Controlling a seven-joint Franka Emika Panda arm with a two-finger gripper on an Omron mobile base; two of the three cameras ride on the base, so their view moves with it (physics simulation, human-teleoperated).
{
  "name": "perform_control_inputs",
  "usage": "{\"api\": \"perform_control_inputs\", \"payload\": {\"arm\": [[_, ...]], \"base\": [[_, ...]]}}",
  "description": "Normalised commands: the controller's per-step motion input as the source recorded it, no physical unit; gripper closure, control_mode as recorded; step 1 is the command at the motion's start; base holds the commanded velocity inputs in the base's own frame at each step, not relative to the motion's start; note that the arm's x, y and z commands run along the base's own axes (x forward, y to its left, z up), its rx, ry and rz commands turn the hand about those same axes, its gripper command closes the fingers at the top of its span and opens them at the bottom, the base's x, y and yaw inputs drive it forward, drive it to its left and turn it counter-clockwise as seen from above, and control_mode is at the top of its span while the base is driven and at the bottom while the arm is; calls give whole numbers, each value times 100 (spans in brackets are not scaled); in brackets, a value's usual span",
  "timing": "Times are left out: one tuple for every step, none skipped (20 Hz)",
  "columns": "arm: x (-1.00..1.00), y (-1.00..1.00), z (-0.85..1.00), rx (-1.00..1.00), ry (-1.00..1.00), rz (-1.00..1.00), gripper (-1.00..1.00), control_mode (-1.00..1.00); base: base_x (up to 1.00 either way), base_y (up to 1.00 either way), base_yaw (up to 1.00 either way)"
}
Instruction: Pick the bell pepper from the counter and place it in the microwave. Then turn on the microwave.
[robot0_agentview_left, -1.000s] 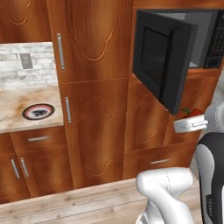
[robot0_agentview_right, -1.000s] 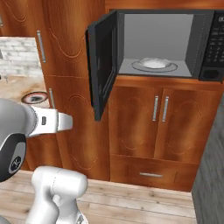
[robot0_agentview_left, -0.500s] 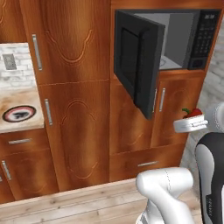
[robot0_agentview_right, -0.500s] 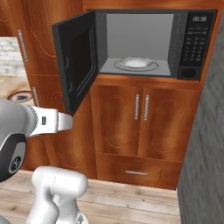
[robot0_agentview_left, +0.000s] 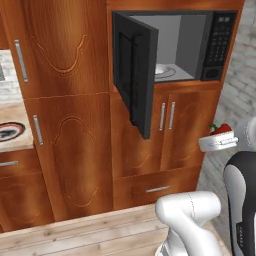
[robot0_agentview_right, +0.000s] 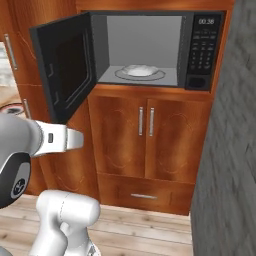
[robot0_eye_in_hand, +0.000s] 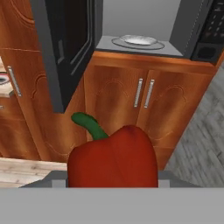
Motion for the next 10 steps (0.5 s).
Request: {"api": "perform_control_inputs", "payload": {"arm": [[0,0,0,0,0,0,100,100],[0,0,0,0,0,0,100,100],[0,0,0,0,0,0,100,100],[0,0,0,0,0,0,100,100],[0,0,0,0,0,0,100,100],[0,0,0,0,0,0,100,100],[0,0,0,0,0,0,100,100],[0,0,0,0,0,0,100,100],[0,0,0,0,0,0,100,100],[0,0,0,0,0,0,100,100]], "base": [[6,-33,0],[6,-31,0],[8,-33,0],[8,-33,0],[11,-31,0],[13,-32,0],[15,-35,0],[14,-35,0],[15,-32,0],[17,-32,0]]}}
